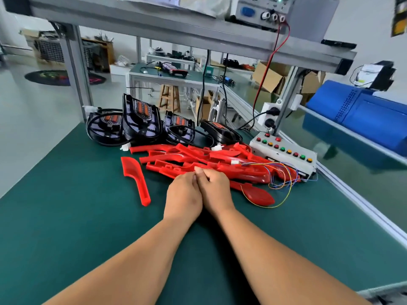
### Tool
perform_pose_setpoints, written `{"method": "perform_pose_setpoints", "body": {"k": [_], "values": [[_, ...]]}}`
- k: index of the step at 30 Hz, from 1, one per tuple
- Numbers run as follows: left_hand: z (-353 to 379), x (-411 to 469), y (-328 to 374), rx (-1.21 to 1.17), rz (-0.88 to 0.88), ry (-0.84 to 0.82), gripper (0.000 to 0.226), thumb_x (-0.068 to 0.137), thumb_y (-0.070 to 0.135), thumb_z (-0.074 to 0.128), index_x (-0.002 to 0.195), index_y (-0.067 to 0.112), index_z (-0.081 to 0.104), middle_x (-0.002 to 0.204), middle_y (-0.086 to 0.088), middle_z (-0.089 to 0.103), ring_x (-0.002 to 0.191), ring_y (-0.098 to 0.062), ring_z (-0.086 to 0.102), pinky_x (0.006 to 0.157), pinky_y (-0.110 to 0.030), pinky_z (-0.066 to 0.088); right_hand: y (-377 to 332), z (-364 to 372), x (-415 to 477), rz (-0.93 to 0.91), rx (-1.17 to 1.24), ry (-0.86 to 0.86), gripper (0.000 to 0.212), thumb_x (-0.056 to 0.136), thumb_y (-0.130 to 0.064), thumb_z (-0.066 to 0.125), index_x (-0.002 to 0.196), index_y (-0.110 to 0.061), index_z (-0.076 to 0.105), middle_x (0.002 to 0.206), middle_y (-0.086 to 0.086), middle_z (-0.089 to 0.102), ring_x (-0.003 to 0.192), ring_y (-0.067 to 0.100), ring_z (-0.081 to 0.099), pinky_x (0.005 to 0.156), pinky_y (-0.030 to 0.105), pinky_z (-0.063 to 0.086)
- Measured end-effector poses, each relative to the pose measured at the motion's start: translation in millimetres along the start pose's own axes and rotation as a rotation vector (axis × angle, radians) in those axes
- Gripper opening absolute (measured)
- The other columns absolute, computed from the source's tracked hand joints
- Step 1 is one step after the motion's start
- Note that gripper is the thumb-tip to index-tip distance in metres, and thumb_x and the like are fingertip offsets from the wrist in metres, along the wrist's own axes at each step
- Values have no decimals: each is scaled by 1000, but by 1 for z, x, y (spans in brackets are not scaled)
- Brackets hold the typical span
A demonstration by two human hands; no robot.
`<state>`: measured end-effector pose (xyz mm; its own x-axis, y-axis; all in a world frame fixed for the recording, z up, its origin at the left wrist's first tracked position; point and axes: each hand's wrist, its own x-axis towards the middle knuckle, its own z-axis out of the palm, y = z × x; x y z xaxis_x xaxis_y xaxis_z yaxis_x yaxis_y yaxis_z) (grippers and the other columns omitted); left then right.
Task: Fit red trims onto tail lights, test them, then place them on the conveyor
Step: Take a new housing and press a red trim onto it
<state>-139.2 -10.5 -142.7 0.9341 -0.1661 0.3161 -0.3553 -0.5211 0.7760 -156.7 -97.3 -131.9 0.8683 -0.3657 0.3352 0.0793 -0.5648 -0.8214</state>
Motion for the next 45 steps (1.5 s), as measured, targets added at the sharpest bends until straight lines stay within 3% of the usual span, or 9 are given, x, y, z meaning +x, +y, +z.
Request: {"method": "perform_pose_setpoints", "body": {"k": [12, 17, 22, 27, 31, 35, 38, 42, 45], "values": [[-36, 18, 4, 170, 43, -96, 27, 94, 18, 49, 73, 11, 65, 73, -2, 67, 70, -16, 53, 62, -24, 33, 13, 2, 3, -43, 62, -89, 48, 101, -24, 50, 55, -11, 53, 50, -5, 54, 49, 13, 40, 54, 31, 32], [-107, 118, -29, 191, -212, 305, 32, 90, 20, 53, 60, 10, 59, 58, -7, 56, 63, -26, 50, 58, -32, 37, 18, 7, 5, 48, 121, -116, 49, 101, -29, 50, 55, -17, 34, 42, -9, 26, 48, 9, 20, 54, 32, 26], [-103, 184, -62, 351, -457, 249, 51, 96, 43, 51, 98, -6, 65, 104, -25, 67, 95, -36, 60, 75, -35, 44, 17, 7, 4, 66, 164, -181, 52, 101, -26, 50, 54, -17, 30, 46, -11, 24, 47, 8, 19, 50, 31, 24], [-95, 194, -62, 398, -434, 213, 30, 90, 16, 54, 103, -9, 64, 108, -28, 65, 102, -41, 60, 74, -34, 40, 13, 4, 3, 33, 171, -194, 52, 101, -23, 49, 53, -17, 30, 44, -10, 25, 46, 9, 20, 46, 25, 19], [-110, 196, -53, 137, -523, 348, 43, 92, 10, 47, 127, -14, 49, 97, -24, 61, 93, -39, 63, 68, -36, 44, 12, 3, 3, 27, 151, -199, 56, 102, -26, 48, 49, -22, 30, 41, -10, 25, 44, 9, 20, 47, 26, 21], [-121, 168, -27, -378, -509, 416, 16, 89, 10, 44, 82, 8, 59, 89, -14, 59, 59, -24, 54, 62, -32, 44, 11, 3, 2, 10, 192, -194, 57, 101, -27, 49, 49, -21, 27, 43, -11, 24, 45, 9, 20, 47, 27, 25], [-107, 110, -2, -598, -457, 442, 14, 89, 19, 46, 91, 12, 58, 89, -8, 63, 51, -15, 56, 49, -23, 45, 8, -1, -4, 29, 336, -160, 52, 99, -32, 55, 54, -9, 44, 46, -8, 31, 45, 8, 26, 51, 24, 32], [-61, 18, 22, -714, -415, 392, 27, 90, 33, 55, 115, 25, 49, 106, -7, 68, 91, -26, 64, 77, -41, 52, -7, -12, -5, 69, 717, -117, 47, 91, -52, 53, 89, -11, 74, 71, 4, 69, 59, 12, 58, 54, 22, 47], [-36, -33, 37, -718, -369, 241, 16, 97, 35, 55, 111, 32, 47, 110, 1, 69, 102, -19, 65, 91, -43, 53, -17, -16, -3, 87, 866, -91, 42, 95, -47, 48, 106, -16, 72, 107, 5, 74, 101, 21, 69, 85, 35, 55]]}}
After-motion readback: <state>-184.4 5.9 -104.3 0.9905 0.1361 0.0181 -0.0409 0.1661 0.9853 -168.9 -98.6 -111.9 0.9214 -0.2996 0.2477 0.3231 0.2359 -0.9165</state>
